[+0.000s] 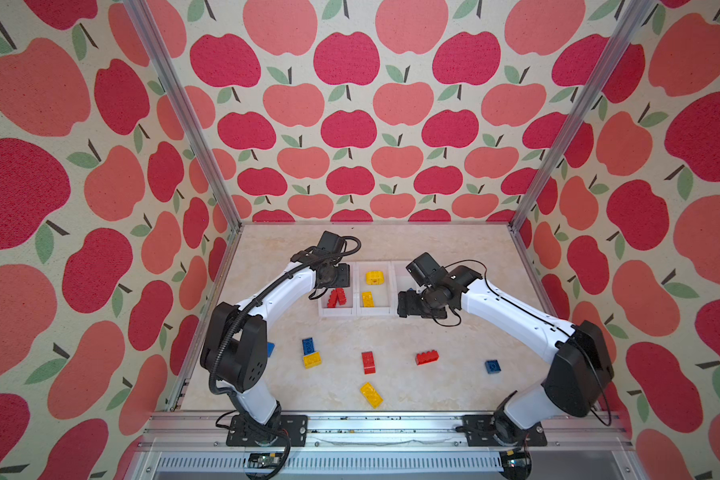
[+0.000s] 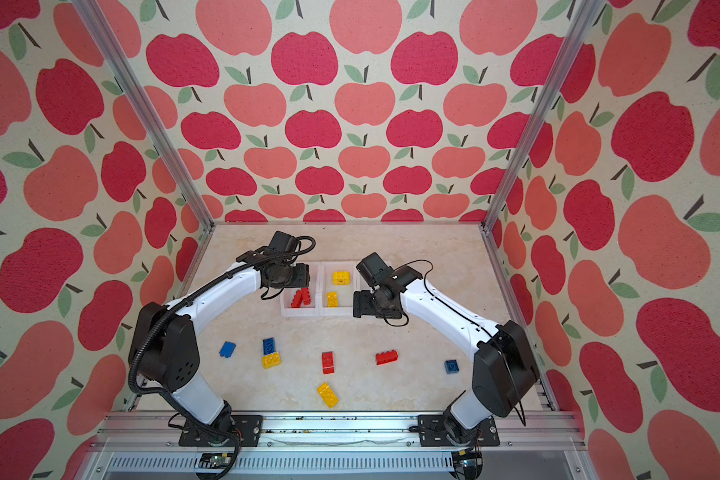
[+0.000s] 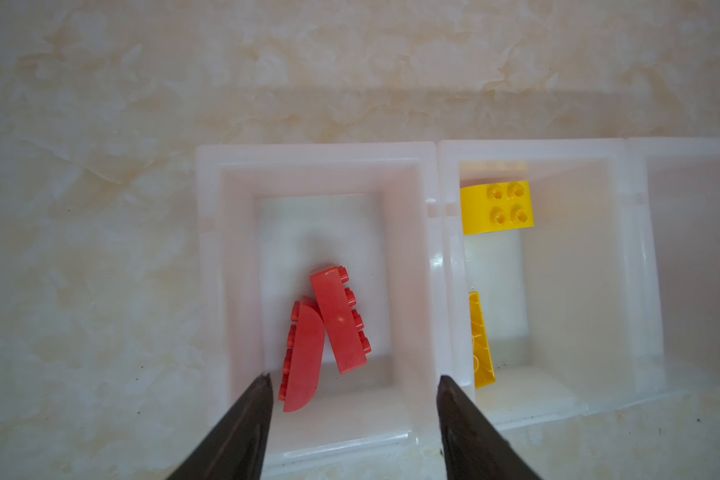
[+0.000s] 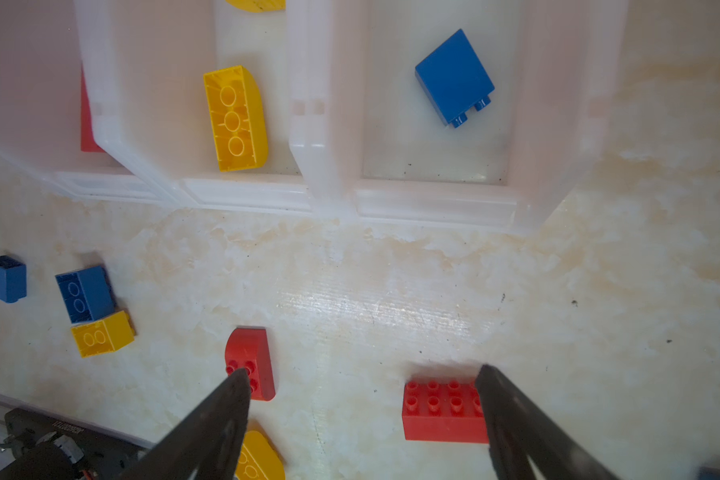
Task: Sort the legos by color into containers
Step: 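Release the red brick into the compartment nearest the left arm, then grasp the red 2x4 brick with the right gripper while the left withdraws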
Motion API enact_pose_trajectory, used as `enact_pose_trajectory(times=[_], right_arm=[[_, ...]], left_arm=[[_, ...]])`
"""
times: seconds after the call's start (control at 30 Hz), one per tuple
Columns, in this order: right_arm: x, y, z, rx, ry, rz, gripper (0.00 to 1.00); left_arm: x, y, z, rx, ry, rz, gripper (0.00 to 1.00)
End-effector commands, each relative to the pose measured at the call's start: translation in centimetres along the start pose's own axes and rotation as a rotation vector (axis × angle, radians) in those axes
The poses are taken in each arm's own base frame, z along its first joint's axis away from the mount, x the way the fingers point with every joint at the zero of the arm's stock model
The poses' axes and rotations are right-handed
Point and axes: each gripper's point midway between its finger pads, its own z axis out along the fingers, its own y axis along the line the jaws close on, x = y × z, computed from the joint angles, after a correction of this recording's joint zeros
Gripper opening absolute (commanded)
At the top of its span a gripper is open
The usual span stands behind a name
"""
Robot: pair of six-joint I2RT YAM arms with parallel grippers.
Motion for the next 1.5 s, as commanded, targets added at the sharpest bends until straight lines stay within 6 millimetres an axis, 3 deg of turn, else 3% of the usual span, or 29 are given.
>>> enact_pose_trajectory(times=[0.0, 0.27, 0.63, 0.87, 1.1, 1.3, 1.47], right_arm=[[2.7, -2.0, -0.3, 0.044, 0.067, -0.030, 0.88], [6.8, -4.7, 0.3, 0.117, 0.157, -0.083, 0.89], [9.3, -5.2, 2.2, 0.116, 0.191, 0.208, 0.88], [9.9, -4.4, 3.9, 0.051, 0.189, 0.496, 0.87], [10.4, -5.5, 4.6, 0.074, 0.160, 0.659, 0.85], [11.0, -6.5, 5.4, 0.083, 0.122, 0.788, 0.71], [10.6, -7.0, 5.9, 0.092, 0.081, 0.815, 0.67]], left_arm=[[0.8, -0.1, -1.1, 0.024, -0.010, -0.029, 0.66], [2.6, 0.6, -2.9, 0.037, -0.023, -0.056, 0.68], [3.7, 1.0, -3.4, 0.034, -0.022, -0.075, 0.69], [3.9, 1.2, -3.9, 0.023, -0.028, -0.077, 0.70], [4.7, 1.7, -4.5, 0.008, -0.018, -0.077, 0.71], [5.4, 2.1, -5.0, -0.001, -0.012, -0.074, 0.73], [5.6, 2.2, -5.4, 0.001, -0.014, -0.077, 0.75]])
